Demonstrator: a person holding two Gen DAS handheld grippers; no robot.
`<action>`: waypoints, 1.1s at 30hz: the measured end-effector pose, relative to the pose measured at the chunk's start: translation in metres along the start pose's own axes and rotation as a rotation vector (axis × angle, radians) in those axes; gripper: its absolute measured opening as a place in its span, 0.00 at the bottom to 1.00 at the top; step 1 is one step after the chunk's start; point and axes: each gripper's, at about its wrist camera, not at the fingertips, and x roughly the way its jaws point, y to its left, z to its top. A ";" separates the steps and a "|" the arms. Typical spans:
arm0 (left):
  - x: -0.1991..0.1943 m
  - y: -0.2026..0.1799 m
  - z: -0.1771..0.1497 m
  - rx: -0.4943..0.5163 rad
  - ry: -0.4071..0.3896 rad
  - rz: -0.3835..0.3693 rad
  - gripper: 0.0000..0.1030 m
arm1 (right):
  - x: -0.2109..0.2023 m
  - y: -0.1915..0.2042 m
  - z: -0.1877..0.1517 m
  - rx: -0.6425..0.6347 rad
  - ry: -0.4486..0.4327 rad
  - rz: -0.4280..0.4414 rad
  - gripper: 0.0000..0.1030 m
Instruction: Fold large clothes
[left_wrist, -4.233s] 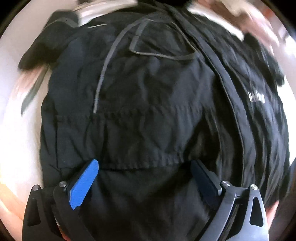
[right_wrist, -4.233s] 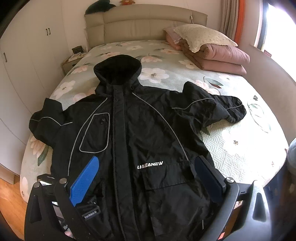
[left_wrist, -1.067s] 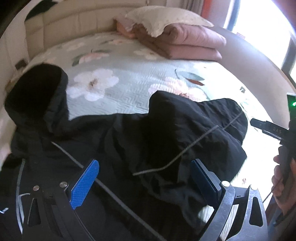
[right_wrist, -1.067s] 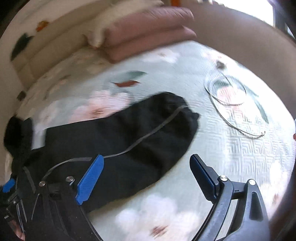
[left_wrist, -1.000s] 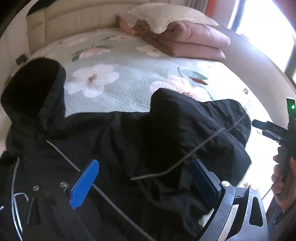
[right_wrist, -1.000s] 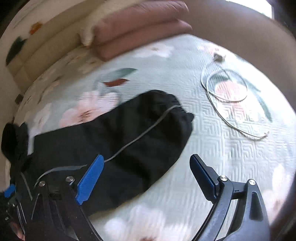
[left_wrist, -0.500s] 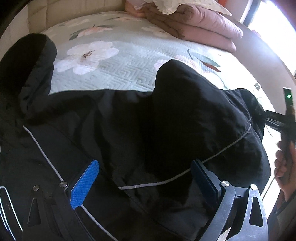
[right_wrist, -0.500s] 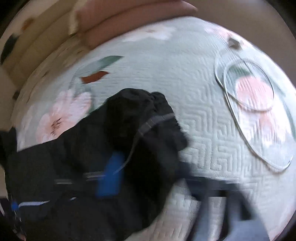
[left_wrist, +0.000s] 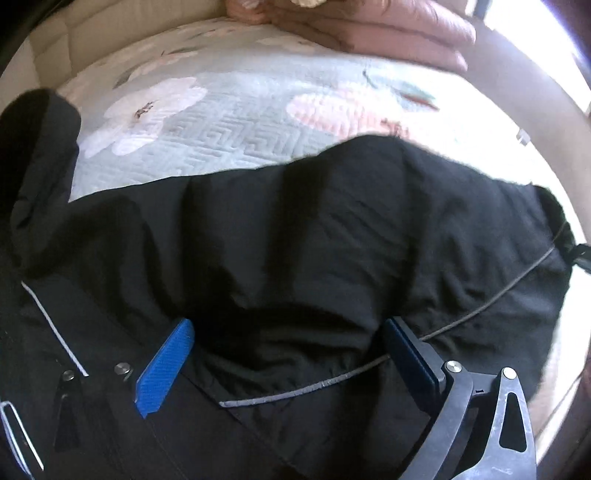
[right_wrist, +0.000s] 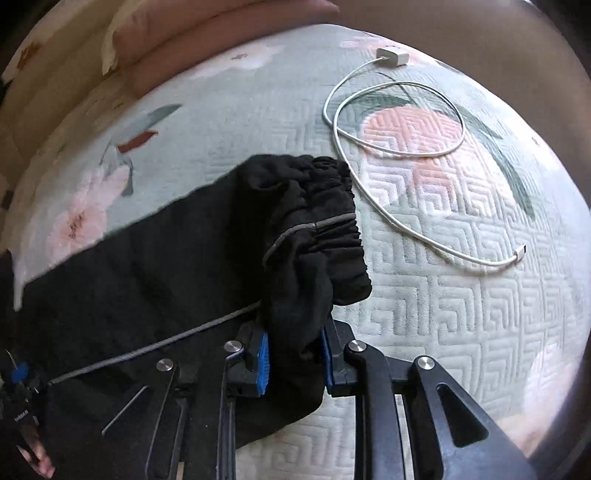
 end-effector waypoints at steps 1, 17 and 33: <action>-0.008 0.005 -0.002 -0.015 -0.007 -0.027 0.94 | -0.010 0.003 -0.003 0.007 -0.017 0.044 0.21; -0.147 0.166 -0.061 -0.184 -0.131 -0.039 0.93 | -0.133 0.300 -0.118 -0.427 -0.001 0.463 0.21; -0.164 0.299 -0.137 -0.413 -0.110 0.034 0.93 | -0.022 0.494 -0.309 -0.732 0.341 0.456 0.22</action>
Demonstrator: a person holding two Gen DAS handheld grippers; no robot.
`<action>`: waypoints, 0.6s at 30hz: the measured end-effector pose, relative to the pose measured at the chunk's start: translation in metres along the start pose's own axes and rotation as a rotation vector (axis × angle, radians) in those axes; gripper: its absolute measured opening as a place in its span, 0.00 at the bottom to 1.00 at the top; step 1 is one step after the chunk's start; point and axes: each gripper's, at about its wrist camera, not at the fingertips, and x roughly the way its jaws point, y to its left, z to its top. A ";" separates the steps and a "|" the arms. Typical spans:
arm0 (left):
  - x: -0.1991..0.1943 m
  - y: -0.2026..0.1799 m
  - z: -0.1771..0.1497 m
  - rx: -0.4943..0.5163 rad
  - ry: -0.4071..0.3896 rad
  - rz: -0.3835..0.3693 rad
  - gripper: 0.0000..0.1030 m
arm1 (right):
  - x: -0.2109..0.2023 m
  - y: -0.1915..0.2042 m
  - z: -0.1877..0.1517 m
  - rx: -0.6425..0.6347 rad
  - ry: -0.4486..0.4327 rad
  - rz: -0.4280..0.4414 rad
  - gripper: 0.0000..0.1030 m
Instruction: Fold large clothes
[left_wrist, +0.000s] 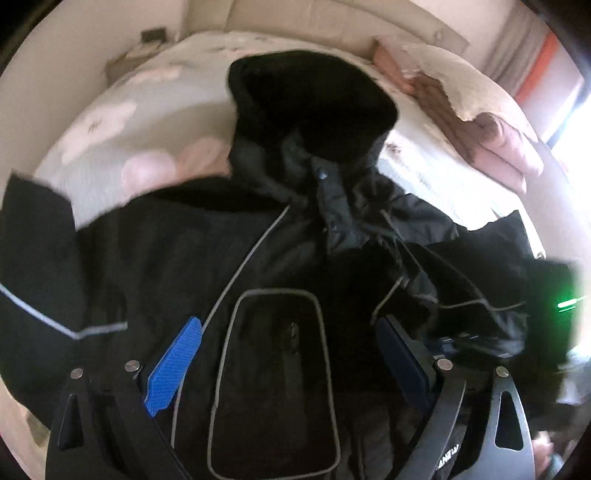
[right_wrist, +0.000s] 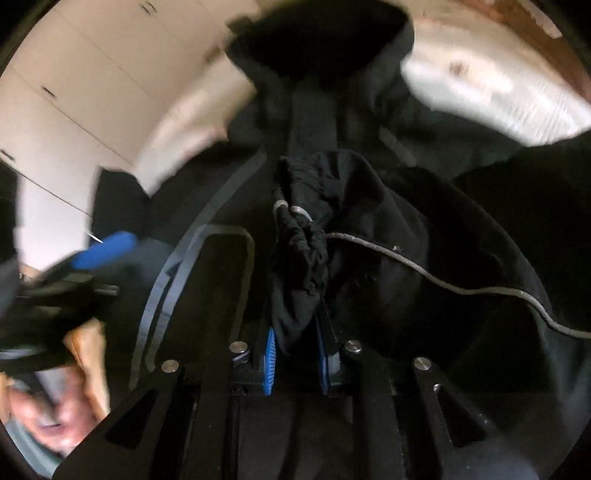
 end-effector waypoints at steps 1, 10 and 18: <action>0.002 0.003 -0.003 -0.013 0.009 -0.013 0.93 | 0.005 -0.003 -0.003 0.018 0.006 0.009 0.23; 0.018 -0.016 0.000 -0.040 0.063 -0.271 0.93 | -0.086 -0.027 -0.034 0.046 -0.096 -0.013 0.59; 0.079 -0.053 0.005 -0.028 0.150 -0.297 0.52 | -0.135 -0.083 -0.053 0.182 -0.145 -0.073 0.59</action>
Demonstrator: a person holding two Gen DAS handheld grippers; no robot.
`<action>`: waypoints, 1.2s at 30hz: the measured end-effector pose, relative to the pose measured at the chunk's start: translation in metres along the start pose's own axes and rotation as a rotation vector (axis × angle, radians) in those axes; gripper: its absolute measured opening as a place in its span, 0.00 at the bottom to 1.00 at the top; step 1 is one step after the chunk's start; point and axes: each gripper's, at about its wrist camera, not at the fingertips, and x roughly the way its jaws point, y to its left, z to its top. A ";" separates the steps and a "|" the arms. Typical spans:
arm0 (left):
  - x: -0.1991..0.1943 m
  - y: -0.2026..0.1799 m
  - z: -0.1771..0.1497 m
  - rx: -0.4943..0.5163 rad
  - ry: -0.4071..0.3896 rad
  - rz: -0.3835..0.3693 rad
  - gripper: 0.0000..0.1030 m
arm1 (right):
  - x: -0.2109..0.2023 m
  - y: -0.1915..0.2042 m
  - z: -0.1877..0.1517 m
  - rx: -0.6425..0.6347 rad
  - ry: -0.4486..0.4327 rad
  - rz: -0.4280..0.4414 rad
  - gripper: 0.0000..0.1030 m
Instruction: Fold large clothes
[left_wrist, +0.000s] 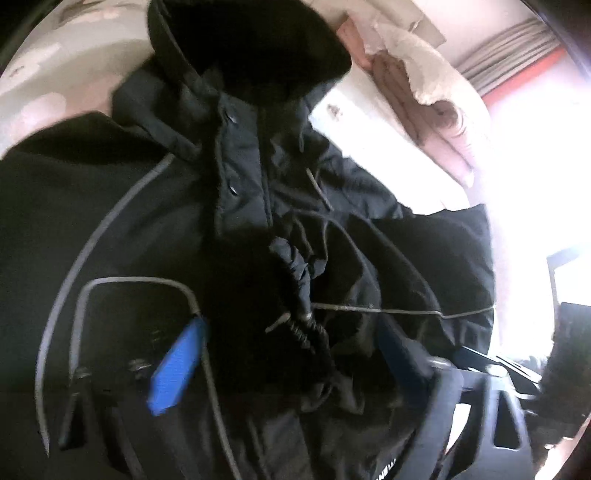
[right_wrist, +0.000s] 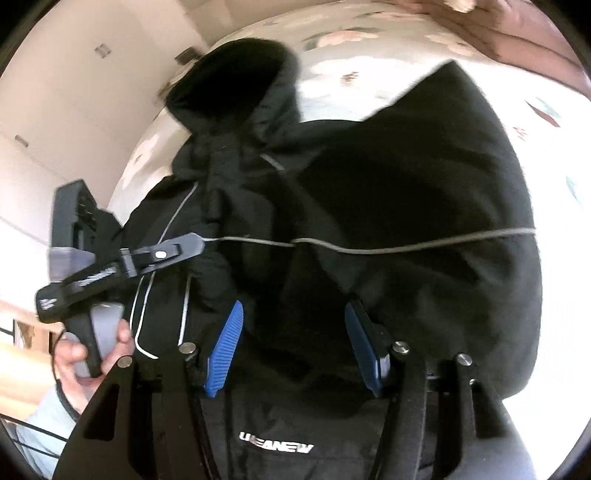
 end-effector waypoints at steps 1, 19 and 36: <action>0.009 -0.004 0.002 0.020 0.021 0.029 0.37 | -0.001 -0.003 0.000 0.006 -0.005 -0.006 0.59; -0.071 0.089 -0.041 0.085 -0.052 0.255 0.28 | 0.086 0.004 0.012 -0.069 0.006 -0.266 0.65; -0.057 0.060 -0.065 0.089 -0.125 0.190 0.57 | 0.094 0.046 -0.031 -0.028 0.039 -0.249 0.69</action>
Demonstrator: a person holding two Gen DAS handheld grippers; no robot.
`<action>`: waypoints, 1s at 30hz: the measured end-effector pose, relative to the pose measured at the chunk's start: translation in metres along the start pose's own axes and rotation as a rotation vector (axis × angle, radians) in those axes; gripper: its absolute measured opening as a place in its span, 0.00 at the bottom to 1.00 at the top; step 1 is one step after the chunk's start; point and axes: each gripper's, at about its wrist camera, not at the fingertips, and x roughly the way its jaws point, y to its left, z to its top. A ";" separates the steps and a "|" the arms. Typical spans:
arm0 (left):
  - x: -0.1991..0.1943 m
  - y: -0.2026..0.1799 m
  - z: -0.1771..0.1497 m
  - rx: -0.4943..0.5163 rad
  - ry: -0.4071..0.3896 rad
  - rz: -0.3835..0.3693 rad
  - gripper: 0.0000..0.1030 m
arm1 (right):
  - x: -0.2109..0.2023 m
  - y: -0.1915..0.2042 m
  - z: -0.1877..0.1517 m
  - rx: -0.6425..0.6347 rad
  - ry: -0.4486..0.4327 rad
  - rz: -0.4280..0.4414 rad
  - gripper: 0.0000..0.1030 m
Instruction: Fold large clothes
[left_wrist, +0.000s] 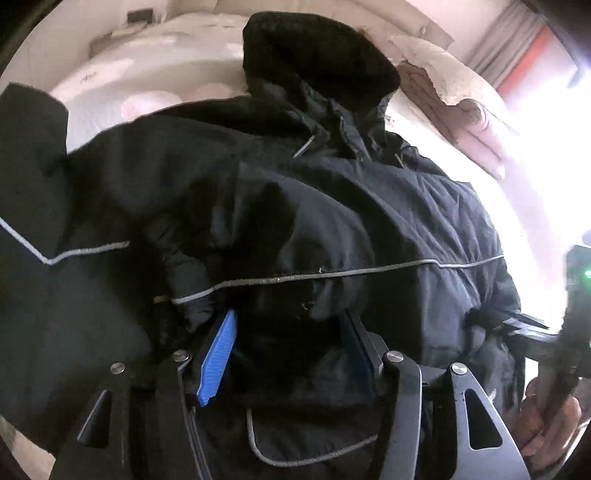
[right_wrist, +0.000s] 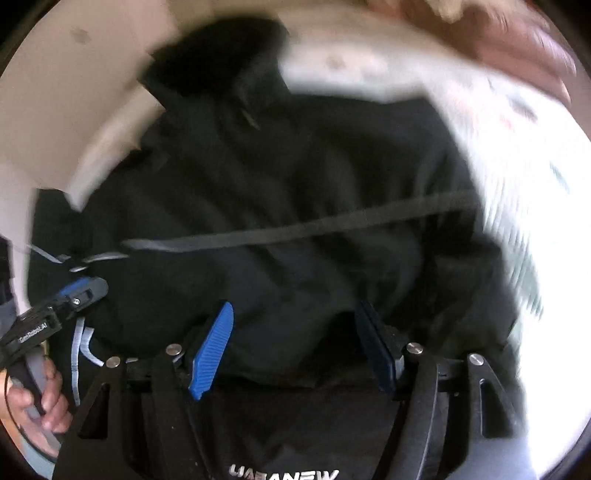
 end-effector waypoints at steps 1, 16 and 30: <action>-0.006 -0.003 0.001 0.007 0.009 0.010 0.57 | -0.006 0.008 0.000 -0.036 -0.011 -0.049 0.68; -0.203 0.153 -0.038 -0.234 -0.347 0.186 0.57 | -0.125 0.116 -0.075 -0.106 -0.156 0.087 0.73; -0.137 0.378 0.001 -0.583 -0.338 0.107 0.58 | -0.055 0.157 -0.070 -0.136 -0.069 0.080 0.74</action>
